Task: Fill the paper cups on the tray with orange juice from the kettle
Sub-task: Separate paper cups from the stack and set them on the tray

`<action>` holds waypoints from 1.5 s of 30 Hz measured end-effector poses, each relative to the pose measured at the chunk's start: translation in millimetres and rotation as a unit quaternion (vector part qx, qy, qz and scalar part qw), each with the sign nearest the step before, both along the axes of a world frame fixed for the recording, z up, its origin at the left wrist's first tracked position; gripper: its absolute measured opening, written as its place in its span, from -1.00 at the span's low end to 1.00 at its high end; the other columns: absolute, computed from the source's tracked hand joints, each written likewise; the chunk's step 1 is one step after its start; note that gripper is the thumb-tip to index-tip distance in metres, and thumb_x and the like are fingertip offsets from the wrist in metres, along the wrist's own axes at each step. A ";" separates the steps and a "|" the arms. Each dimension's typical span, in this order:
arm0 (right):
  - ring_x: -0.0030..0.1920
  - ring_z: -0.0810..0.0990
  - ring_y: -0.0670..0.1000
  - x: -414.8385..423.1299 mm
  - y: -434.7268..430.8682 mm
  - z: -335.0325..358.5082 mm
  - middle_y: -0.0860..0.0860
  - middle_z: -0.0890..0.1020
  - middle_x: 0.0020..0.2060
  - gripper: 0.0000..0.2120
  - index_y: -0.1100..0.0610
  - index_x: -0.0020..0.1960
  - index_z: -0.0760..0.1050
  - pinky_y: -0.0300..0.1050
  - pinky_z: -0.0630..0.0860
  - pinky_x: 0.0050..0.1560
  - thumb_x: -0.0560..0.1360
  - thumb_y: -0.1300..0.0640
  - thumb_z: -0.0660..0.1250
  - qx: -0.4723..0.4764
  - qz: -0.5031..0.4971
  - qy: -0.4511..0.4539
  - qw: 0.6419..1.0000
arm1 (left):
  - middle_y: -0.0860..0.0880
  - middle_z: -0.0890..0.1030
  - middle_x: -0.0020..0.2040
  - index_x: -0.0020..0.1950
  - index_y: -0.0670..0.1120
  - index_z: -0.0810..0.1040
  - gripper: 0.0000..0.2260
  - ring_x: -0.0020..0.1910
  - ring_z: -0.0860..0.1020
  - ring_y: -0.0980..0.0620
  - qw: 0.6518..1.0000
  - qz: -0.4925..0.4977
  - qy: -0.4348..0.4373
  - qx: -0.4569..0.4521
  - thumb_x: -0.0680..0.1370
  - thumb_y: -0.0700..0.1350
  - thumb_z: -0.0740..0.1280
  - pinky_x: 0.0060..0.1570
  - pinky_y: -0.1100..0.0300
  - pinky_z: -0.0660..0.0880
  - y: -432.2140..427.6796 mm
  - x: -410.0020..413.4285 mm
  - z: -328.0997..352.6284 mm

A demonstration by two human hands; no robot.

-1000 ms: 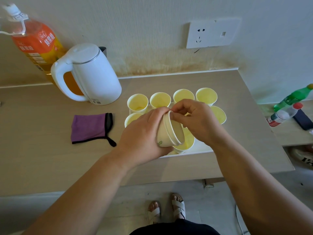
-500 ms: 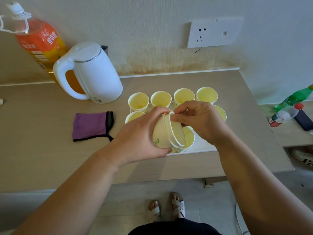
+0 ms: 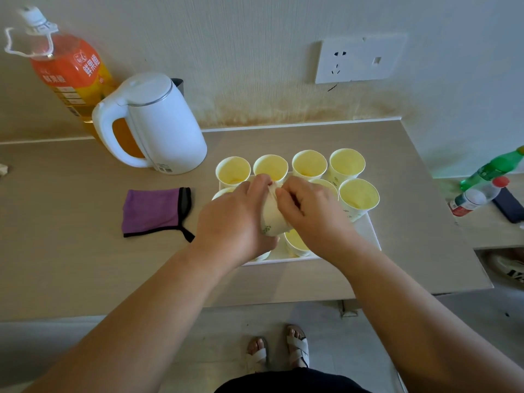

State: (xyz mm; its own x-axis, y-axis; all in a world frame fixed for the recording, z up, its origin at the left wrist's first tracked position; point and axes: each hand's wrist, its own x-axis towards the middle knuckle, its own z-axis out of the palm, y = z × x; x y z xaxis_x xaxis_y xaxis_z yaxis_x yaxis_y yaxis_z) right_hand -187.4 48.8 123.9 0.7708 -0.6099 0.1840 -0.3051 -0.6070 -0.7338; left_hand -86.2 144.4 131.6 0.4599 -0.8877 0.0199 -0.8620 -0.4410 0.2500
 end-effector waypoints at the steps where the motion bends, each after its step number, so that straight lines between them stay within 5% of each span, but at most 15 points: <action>1: -0.46 0.26 -0.04 0.9 -0.2 -1.7 -0.05 0.32 -0.49 -0.70 0.17 -0.31 0.29 -0.15 0.21 -0.40 0.55 0.04 0.12 -0.009 -0.004 -0.001 1.000 | 0.09 0.50 0.19 0.38 0.07 0.22 -0.35 0.01 0.56 -0.06 1.000 0.005 -0.004 -0.001 0.36 0.08 0.41 -0.24 0.17 0.37 0.4 -0.2 -0.2; 9: -0.37 0.33 0.10 4.3 -7.2 -3.5 0.19 0.49 -0.37 -0.59 0.33 -0.20 0.42 -0.04 0.18 -0.34 0.50 0.00 0.03 -0.041 0.000 -0.016 0.999 | 0.07 0.52 0.09 0.36 0.07 0.24 -0.38 -0.08 0.56 -0.07 0.999 0.000 -0.041 0.010 0.35 0.07 0.39 -0.31 0.18 0.35 -1.9 4.0 4.9; 15: -0.42 0.26 0.04 9.1 -9.1 -4.6 0.04 0.37 -0.44 -0.73 0.14 -0.29 0.27 -0.12 0.13 -0.43 0.51 0.00 0.04 -0.069 -0.002 -0.012 0.998 | 0.07 0.52 0.07 0.36 0.07 0.21 -0.36 -0.11 0.57 -0.09 0.999 -0.001 -0.042 0.019 0.34 0.08 0.39 -0.31 0.18 0.34 -4.6 7.8 9.0; 17: -0.45 0.26 -0.05 7.0 -13.5 -3.0 -0.07 0.32 -0.49 -0.70 0.08 -0.34 0.24 -0.20 0.16 -0.43 0.52 -0.02 0.06 -0.016 -0.001 -0.029 0.999 | 0.09 0.53 0.05 0.34 0.09 0.23 -0.35 -0.09 0.57 -0.06 1.000 -0.001 0.005 0.020 0.32 0.08 0.43 -0.26 0.15 0.42 -2.1 9.4 10.0; 19: -0.45 0.28 -0.09 1.0 -23.4 3.9 -0.10 0.35 -0.50 -0.67 0.03 -0.37 0.31 -0.25 0.22 -0.38 0.52 -0.05 0.07 0.121 -0.020 -0.084 0.989 | 0.12 0.54 0.00 0.30 0.12 0.28 -0.33 -0.08 0.57 0.01 0.989 0.023 0.145 0.018 0.28 0.07 0.51 -0.18 0.12 0.51 3.3 13.7 13.5; 21: -0.39 0.34 -0.11 -9.0 -36.0 7.2 -0.01 0.42 -0.42 -0.69 0.02 -0.30 0.46 -0.28 0.30 -0.32 0.52 -0.07 0.09 0.220 -0.002 -0.107 0.970 | 0.10 0.59 -0.04 0.21 0.11 0.37 -0.32 -0.08 0.60 0.05 0.924 0.069 0.375 -0.012 0.20 0.05 0.61 -0.14 0.15 0.56 8.9 22.0 18.0; 23: -0.34 0.37 -0.13 -17.4 -37.2 5.4 0.09 0.46 -0.32 -0.74 0.00 -0.14 0.55 -0.32 0.33 -0.29 0.51 -0.11 0.16 0.261 0.091 -0.088 0.957 | -0.01 0.66 -0.02 0.19 0.02 0.46 -0.29 -0.07 0.64 0.01 0.812 0.068 0.578 -0.034 0.10 0.00 0.63 -0.12 0.17 0.60 10.8 28.6 18.7; 25: -0.34 0.42 -0.19 -19.6 -30.8 -0.7 -0.09 0.52 -0.30 -0.78 0.03 -0.08 0.54 -0.39 0.34 -0.26 0.48 -0.10 0.23 0.253 0.164 -0.081 0.950 | -0.11 0.66 -0.03 0.20 -0.06 0.50 -0.30 -0.12 0.65 -0.05 0.743 0.039 0.667 -0.038 0.08 -0.06 0.57 -0.17 0.12 0.60 8.6 32.3 14.2; 28: -0.41 0.43 -0.22 -17.3 -23.6 -4.5 -0.23 0.50 -0.44 -0.85 -0.08 -0.22 0.50 -0.43 0.33 -0.31 0.51 0.05 0.25 0.234 0.158 -0.093 0.955 | -0.14 0.64 -0.05 0.15 -0.08 0.55 -0.30 -0.17 0.63 -0.08 0.694 0.009 0.720 -0.026 0.04 -0.06 0.63 -0.24 0.12 0.58 6.7 32.5 9.2; 35: -0.50 0.27 -0.17 -27.0 -39.9 13.7 -0.01 0.35 -0.47 -0.76 0.10 -0.25 0.41 -0.36 0.25 -0.45 0.60 0.23 0.20 0.217 0.033 -0.143 0.965 | -0.15 0.64 0.09 0.24 -0.05 0.51 -0.16 0.00 0.63 -0.10 0.704 0.018 0.710 -0.018 -0.01 0.03 0.66 -0.09 0.09 0.59 21.3 35.9 1.4; 39: -0.40 0.36 -0.22 -26.2 -32.6 9.1 -0.23 0.44 -0.44 -0.84 0.05 -0.23 0.47 -0.41 0.30 -0.31 0.51 0.06 0.22 0.204 0.054 -0.130 0.969 | -0.12 0.65 0.07 0.24 -0.02 0.49 -0.14 -0.03 0.64 -0.09 0.711 0.028 0.701 -0.047 -0.03 0.02 0.66 -0.04 0.03 0.60 18.6 29.6 0.5; 41: -0.26 0.47 -0.26 -23.7 -24.4 2.5 -0.25 0.55 -0.26 -0.85 0.07 -0.09 0.51 -0.42 0.37 -0.17 0.49 0.00 0.26 0.246 0.042 -0.154 0.956 | -0.15 0.63 0.09 0.28 -0.03 0.46 -0.18 -0.04 0.63 -0.12 0.711 0.048 0.698 -0.065 0.04 -0.07 0.61 0.01 -0.03 0.57 17.3 27.3 -1.6; 45: 0.18 0.57 -0.03 -18.7 -13.7 -15.6 -0.02 0.54 0.24 -0.09 0.02 0.36 0.35 -0.14 0.52 0.08 0.13 -0.34 0.52 0.459 0.023 -0.177 0.870 | -0.20 0.61 0.15 0.30 -0.06 0.45 -0.25 0.02 0.61 -0.16 0.714 0.068 0.692 -0.075 0.11 -0.06 0.53 0.06 -0.08 0.55 16.7 24.4 -3.1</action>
State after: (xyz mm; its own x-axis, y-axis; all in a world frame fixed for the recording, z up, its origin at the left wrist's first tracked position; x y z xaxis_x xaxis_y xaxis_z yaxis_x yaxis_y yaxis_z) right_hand -206.1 35.1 108.4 0.7924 -0.5949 -0.1347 0.0471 0.2798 -0.9589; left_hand -61.7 161.1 128.5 0.2117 -0.8687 -0.4477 0.3053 -0.3764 0.8747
